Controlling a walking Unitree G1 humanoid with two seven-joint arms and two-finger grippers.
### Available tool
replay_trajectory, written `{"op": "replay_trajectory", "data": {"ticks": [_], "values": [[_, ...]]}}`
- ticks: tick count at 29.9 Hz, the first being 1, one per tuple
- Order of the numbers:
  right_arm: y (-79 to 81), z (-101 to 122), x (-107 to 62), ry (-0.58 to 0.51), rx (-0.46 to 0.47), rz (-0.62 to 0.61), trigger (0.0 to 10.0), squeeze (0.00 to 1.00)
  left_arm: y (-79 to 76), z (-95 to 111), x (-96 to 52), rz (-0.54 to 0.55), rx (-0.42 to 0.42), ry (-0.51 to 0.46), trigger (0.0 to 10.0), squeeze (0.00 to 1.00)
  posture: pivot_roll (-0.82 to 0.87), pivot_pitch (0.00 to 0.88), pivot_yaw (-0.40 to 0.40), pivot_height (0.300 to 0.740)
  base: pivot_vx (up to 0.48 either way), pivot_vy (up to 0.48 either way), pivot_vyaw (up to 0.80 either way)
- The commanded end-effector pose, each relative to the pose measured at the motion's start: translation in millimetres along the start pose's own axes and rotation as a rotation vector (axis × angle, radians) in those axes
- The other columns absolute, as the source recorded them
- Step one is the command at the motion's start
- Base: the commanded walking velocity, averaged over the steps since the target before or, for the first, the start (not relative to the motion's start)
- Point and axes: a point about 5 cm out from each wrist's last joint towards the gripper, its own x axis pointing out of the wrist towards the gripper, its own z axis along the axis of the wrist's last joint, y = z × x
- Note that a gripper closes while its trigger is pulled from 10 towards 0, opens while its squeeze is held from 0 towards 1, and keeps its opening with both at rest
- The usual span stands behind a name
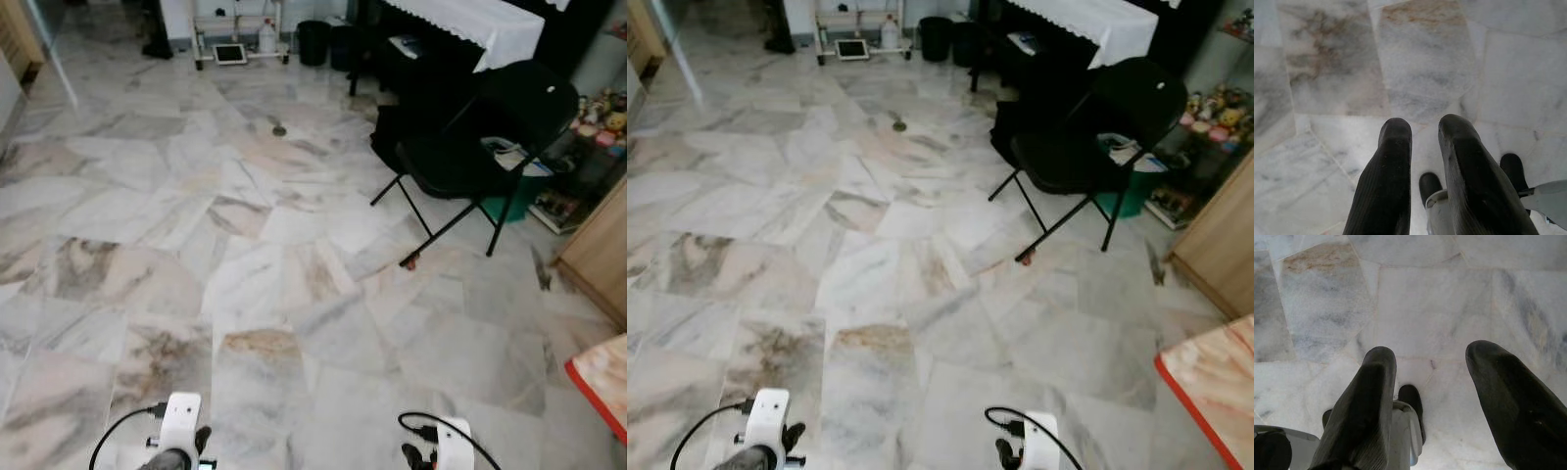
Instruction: Setting the table
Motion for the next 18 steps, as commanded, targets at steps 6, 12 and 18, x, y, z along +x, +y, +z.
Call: {"op": "replay_trajectory", "data": {"ticks": [6,12,18], "values": [[-1.0,0.1,-0.1,0.000,-0.001,-0.008,10.0,0.00,0.4,-2.2,-0.3,0.004,-0.038,0.012,10.0,0.00,0.07,0.000,-0.036,0.724,0.000,0.056,-0.64],[-1.1,-0.9,-0.3,0.004,0.001,-0.011,10.0,0.00,0.6,-3.9,-0.8,0.001,-0.018,0.018,10.0,0.00,0.08,0.000,-0.036,0.724,0.000,0.320,-0.64],[-0.3,-1.0,-0.3,0.003,0.002,-0.009,10.0,0.00,1.9,-7.1,-1.7,0.005,-0.022,0.029,10.0,0.00,0.08,0.000,-0.034,0.724,0.000,0.000,-0.64]]}}
